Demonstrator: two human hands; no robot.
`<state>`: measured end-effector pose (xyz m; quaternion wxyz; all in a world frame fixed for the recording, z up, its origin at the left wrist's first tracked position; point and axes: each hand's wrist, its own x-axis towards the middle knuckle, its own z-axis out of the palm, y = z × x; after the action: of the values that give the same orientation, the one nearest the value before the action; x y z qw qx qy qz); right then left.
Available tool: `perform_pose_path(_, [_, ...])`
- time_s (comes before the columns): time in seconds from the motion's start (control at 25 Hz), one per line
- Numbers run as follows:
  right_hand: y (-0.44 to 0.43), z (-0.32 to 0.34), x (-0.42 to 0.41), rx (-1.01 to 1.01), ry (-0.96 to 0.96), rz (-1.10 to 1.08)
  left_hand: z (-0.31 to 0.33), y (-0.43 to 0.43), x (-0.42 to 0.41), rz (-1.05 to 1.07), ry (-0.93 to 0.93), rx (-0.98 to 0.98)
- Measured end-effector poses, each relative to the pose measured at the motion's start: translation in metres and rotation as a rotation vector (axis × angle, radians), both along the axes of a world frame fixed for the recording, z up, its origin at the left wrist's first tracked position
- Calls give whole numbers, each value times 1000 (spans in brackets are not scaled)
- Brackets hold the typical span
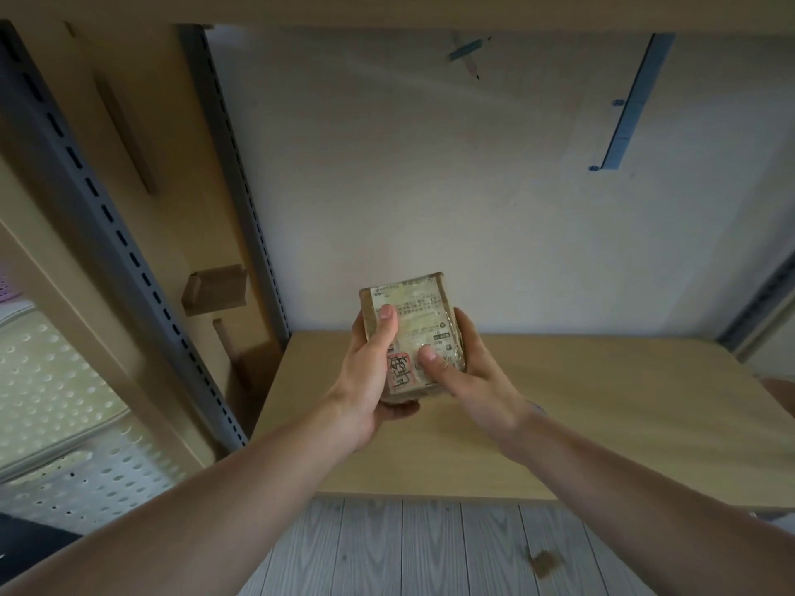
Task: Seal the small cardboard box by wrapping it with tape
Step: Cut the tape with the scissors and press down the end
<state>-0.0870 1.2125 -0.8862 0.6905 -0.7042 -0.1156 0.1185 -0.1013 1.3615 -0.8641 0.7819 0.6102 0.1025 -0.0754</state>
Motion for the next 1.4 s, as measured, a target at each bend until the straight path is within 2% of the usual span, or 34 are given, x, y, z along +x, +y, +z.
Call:
perform_pose_path(0.16, [4,-2,7,55,-15,-101,-12,-5,9,30,-91,-155])
perform_pose_path(0.36, [20,-3,11,25,-50,-239,-14,-12,19,185,-133,-72])
perform_pose_path(0.48, [19,-3,16,149,89,-199,-12,-9,20,155,-107,-72])
perform_pose_path(0.56, [11,-4,19,164,137,-139,-16,-2,21,26,-142,-11])
perform_pose_path(0.68, [-13,-1,20,-61,51,94,-28,19,20,-321,-275,225])
perform_pose_path(0.76, [-23,-7,19,-232,-21,177,-39,26,19,-466,-256,337])
perform_pose_path(1.0, [-26,-26,12,-754,-205,-19,-43,17,17,-430,-217,581])
perform_pose_path(1.16, [-32,-15,16,-996,-276,51,-42,10,18,-424,-267,701])
perform_pose_path(1.28, [-36,-5,15,-1108,-279,124,-48,12,23,-411,-288,727])
perform_pose_path(1.4, [-40,-6,12,-1149,-313,109,-53,15,30,-420,-330,798])
